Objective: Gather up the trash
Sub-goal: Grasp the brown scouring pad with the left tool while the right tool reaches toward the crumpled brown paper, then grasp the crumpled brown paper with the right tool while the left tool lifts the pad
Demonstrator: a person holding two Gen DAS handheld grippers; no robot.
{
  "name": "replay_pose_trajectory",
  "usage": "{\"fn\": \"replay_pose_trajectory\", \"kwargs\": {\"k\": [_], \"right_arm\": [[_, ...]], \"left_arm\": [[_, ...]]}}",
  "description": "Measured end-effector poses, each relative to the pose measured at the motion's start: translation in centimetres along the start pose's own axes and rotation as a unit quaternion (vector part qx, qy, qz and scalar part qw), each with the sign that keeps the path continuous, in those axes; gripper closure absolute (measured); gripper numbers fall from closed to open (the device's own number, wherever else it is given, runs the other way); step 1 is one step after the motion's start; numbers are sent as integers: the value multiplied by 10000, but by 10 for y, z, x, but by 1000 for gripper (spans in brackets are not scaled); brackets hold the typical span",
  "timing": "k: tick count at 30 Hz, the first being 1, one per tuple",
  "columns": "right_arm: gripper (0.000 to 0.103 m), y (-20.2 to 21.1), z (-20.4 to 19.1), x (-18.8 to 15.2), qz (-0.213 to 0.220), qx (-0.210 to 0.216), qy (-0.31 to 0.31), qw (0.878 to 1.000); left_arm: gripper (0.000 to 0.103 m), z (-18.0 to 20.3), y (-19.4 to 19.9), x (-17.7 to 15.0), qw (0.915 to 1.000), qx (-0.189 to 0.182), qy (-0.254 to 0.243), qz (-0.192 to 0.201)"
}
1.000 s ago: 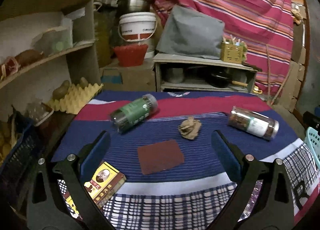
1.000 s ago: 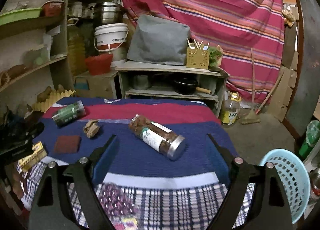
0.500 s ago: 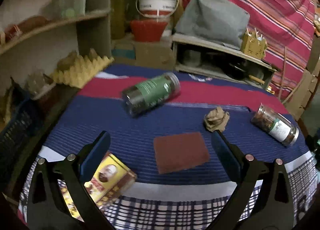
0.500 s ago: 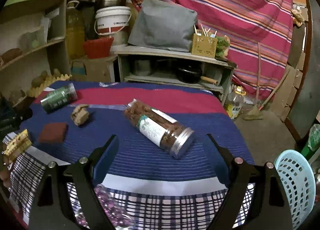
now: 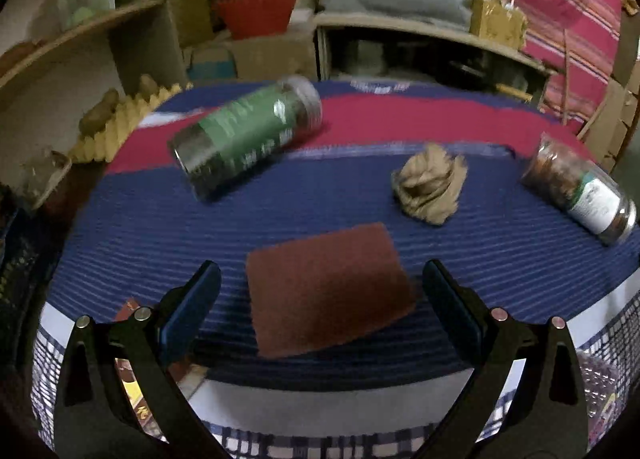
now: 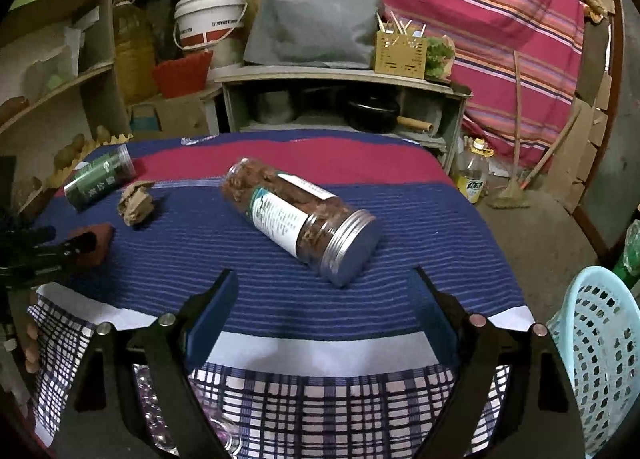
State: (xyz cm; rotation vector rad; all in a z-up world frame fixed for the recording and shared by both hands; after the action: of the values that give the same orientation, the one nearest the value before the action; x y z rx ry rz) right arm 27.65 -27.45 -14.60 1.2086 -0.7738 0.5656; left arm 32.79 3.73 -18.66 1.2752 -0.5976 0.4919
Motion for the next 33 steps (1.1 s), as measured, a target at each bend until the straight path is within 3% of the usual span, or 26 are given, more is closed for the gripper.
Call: {"fn": "replay_pose_trajectory", "kwargs": {"k": [5,8,10,15,19,26,33], "right_arm": [[18,0,0,-1,-30,-2,-5,10000],[18,0,-1,-2,-22,-4,33,10000],[18,0,-3,-3,-21,-5,61,10000],[18,5,-12,-3,3,69,136,9999],[18,14,-26,-1,74,174,255,9995],[18,11,-82,13,42,447,454,9980],[19,2,-154,37,149,717,898,9933]], "left_arm": [[6,-9,-12,-5,9985,-229,410,-268],[7,-6,-14,-7,9990,-136,293,-322],[15,1,-13,-7,9993,-133,94,-340],[16,5,-2,1,9995,117,-266,-137],[16,-1,28,20,9992,67,-308,244],[16,-39,78,47,9944,393,-427,885],[16,-93,81,50,9943,623,-74,865]]}}
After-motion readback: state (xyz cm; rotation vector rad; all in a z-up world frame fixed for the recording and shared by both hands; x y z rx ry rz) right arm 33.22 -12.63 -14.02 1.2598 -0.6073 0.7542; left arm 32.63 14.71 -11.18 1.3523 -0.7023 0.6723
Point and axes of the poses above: each gripper's, at about its wrist camera, not at the fingertips, and y roughly against the way its jaws point, z to its right, x to its top, the point moved 9 cm from there along -y, roughly the way its jaws point, and after that the axes turned 15 degrees about -x, right-handed, at the moved point
